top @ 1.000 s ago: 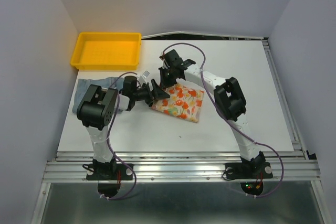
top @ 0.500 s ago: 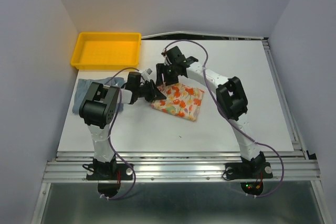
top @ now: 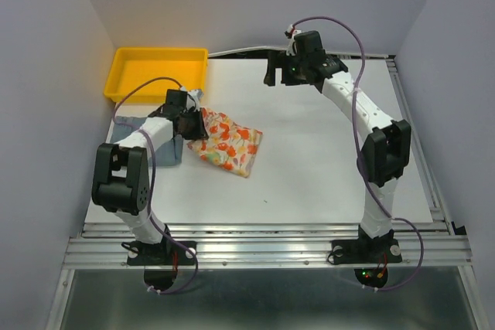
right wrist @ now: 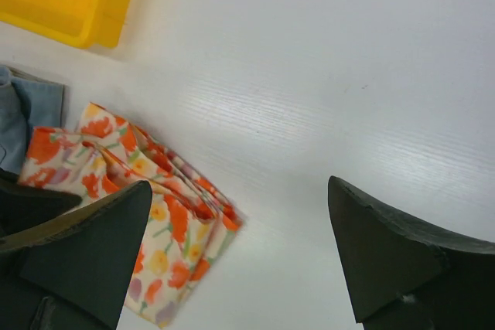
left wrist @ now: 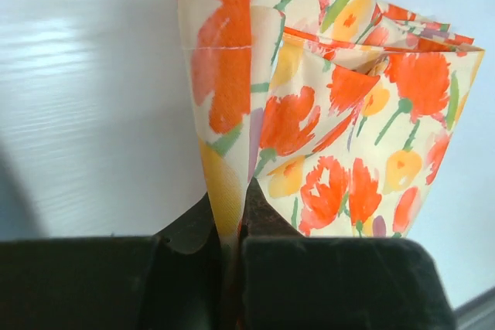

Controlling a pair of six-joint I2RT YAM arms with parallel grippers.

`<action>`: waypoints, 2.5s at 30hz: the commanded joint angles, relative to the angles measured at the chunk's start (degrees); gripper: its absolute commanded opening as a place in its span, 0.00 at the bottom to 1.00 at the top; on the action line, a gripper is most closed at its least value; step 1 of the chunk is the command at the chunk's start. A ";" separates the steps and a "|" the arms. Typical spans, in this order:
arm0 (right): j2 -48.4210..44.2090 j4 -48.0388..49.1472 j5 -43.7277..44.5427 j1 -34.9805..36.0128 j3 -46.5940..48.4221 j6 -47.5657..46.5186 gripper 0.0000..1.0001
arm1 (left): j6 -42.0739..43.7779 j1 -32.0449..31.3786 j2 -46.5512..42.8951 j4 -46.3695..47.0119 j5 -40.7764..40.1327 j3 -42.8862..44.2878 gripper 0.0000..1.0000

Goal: Fold and stack the skirts
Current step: Neatly place the folded skirt to the corner

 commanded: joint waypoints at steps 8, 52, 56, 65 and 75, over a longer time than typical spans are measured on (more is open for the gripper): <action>-5.19 1.19 0.78 1.54 -9.09 -3.67 1.00 | 18.26 10.64 -10.64 -15.30 -10.49 10.53 0.00; -4.05 -1.79 -0.45 1.54 -9.10 -5.16 1.00 | 29.16 34.12 1.48 -9.15 -17.17 13.09 0.24; -4.75 -2.14 -0.01 1.54 -9.10 -5.51 1.00 | 30.12 34.56 -0.27 -9.77 -15.33 14.14 0.47; -6.60 -3.55 1.66 0.93 -8.66 -8.15 1.00 | 32.85 34.30 -5.89 -16.01 -14.44 22.22 0.74; -13.97 -3.73 -8.27 -14.34 -17.17 -6.22 1.00 | 34.26 25.17 -8.53 -19.80 -16.82 29.79 0.98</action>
